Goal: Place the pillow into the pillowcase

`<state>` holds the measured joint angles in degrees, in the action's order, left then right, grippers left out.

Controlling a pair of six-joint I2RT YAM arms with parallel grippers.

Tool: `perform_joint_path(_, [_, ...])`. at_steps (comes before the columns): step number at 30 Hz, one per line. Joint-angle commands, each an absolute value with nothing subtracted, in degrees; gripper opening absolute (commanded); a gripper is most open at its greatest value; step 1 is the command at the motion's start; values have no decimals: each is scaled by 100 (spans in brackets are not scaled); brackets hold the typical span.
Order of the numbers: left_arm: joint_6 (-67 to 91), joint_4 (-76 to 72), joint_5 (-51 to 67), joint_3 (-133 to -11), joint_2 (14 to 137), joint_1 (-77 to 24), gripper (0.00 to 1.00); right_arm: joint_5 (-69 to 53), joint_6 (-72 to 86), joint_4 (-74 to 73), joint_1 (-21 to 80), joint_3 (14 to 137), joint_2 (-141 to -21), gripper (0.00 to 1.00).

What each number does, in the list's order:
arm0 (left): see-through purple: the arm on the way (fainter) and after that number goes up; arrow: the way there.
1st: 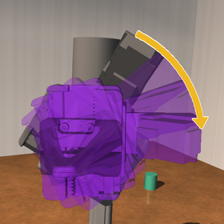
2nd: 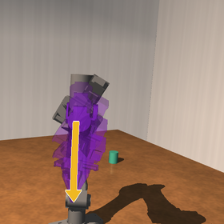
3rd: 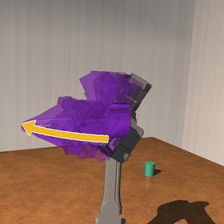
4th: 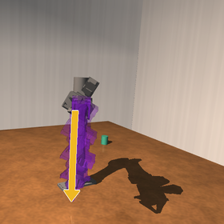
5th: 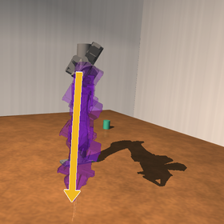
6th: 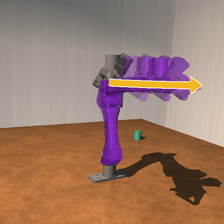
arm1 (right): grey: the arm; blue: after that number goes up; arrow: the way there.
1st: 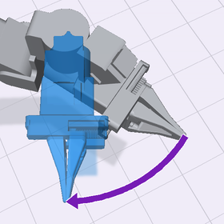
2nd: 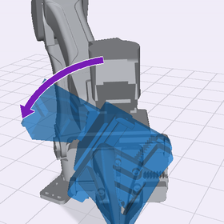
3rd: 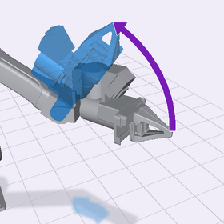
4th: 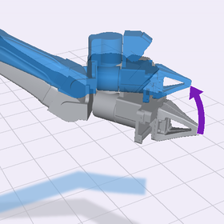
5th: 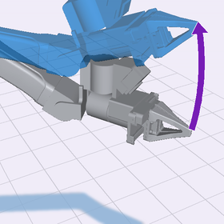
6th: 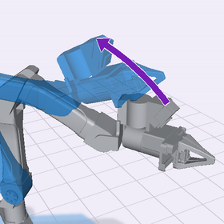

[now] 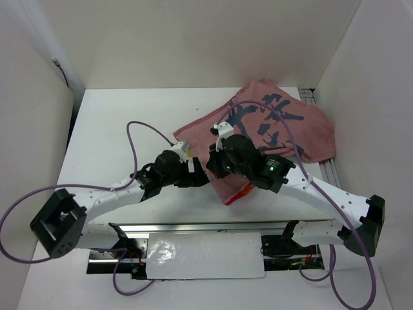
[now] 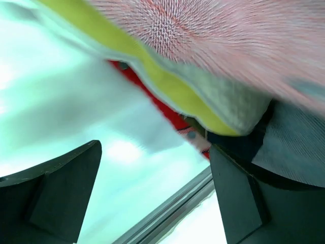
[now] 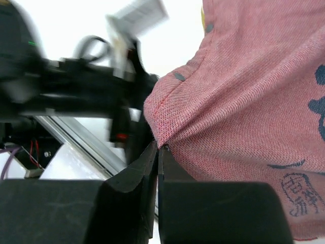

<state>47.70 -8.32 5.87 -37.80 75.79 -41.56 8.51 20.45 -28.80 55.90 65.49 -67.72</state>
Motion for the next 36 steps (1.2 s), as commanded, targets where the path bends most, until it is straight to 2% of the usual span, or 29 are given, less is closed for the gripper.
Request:
perform_joint_path(1, [4483,-133,89,-3674,6910,-4166,100,519,1890,-2338,5537,6355,-6662,7])
perform_joint_path(2, [4482,-19,1,-3674,6543,-4166,100,519,1890,-2286,5537,6241,-6732,11])
perform_joint_path(5, [4482,622,-508,-3674,5831,-4166,100,659,1837,-2285,5537,6074,-6907,14])
perform_joint_path(9, [4701,1589,-1474,-3674,5127,-4166,100,581,1627,-2391,5537,6021,-7180,28])
perform_joint_path(11, [4938,2045,-1904,-3674,4862,-4114,100,380,1495,-2496,5537,5960,-7303,47])
perform_joint_path(12, [4939,2048,-1907,-3674,4860,-4113,100,378,1494,-2496,5537,5959,-7304,47])
perform_joint_path(14, [4992,2048,-2258,-3674,4799,-4026,100,430,1494,-2697,5590,5959,-7365,66])
perform_joint_path(16, [4836,1926,-2329,-3727,4947,-3754,100,605,1599,-2838,5590,5959,-7261,75])
perform_joint_path(19, [4598,1373,-1893,-4095,5544,-3036,100,844,1827,-3031,5590,5679,-7015,82])
perform_joint_path(24, [3991,493,-731,-4850,7193,-2075,100,1036,2566,-3611,5590,5161,-6364,84])
perform_joint_path(25, [3990,492,-329,-4991,7451,-1813,97,1037,2653,-3691,5590,5090,-6285,84])
perform_joint_path(27, [3842,91,-28,-5273,8099,-1610,93,1168,2856,-3814,5590,4984,-6030,84])
perform_joint_path(30, [3841,-447,455,-5466,8690,-1381,93,1169,2804,-3867,5651,4896,-6029,84])
perform_joint_path(32, [3902,-693,1025,-5650,9286,-1188,88,1230,2734,-4016,5651,4965,-6082,84])
perform_joint_path(36, [3902,-1326,1353,-6002,10026,-1187,77,1380,2733,-4175,5704,5080,-6284,84])
